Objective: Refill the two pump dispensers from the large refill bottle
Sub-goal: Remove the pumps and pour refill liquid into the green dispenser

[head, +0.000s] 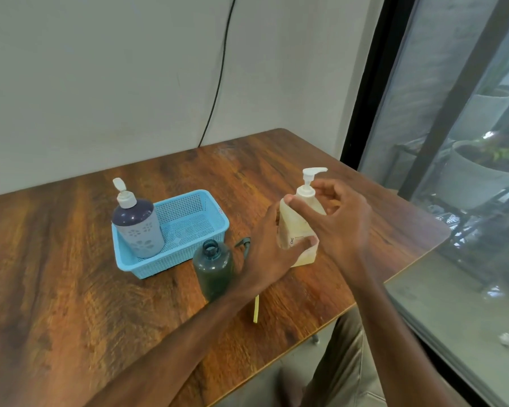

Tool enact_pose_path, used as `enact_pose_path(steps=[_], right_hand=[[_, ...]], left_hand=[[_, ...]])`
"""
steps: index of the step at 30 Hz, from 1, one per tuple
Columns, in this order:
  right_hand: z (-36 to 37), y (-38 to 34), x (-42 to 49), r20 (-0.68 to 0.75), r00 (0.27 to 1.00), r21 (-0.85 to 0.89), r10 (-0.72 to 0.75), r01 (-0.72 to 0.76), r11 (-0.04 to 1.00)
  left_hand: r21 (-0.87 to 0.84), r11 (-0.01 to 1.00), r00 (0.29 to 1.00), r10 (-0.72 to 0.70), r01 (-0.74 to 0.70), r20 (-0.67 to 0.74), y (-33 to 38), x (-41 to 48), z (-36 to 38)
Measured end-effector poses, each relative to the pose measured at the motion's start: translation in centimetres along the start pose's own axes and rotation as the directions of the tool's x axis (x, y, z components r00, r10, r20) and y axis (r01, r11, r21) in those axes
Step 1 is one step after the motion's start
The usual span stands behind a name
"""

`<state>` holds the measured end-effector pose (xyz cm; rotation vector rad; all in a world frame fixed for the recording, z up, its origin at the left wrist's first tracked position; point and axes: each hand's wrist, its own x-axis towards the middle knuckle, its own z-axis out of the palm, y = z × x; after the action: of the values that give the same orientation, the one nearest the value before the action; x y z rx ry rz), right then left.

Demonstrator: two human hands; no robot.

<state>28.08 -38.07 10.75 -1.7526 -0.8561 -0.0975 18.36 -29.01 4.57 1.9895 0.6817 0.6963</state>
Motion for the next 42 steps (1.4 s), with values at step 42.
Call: enact_pose_path(steps=[42], right_hand=[[-2.4, 1.1, 0.8, 0.483, 0.862, 0.38, -0.15, -0.052, 0.924]], left_hand=[[0.071, 0.987, 0.989, 0.146, -0.147, 0.027, -2.0, -1.6, -0.6]])
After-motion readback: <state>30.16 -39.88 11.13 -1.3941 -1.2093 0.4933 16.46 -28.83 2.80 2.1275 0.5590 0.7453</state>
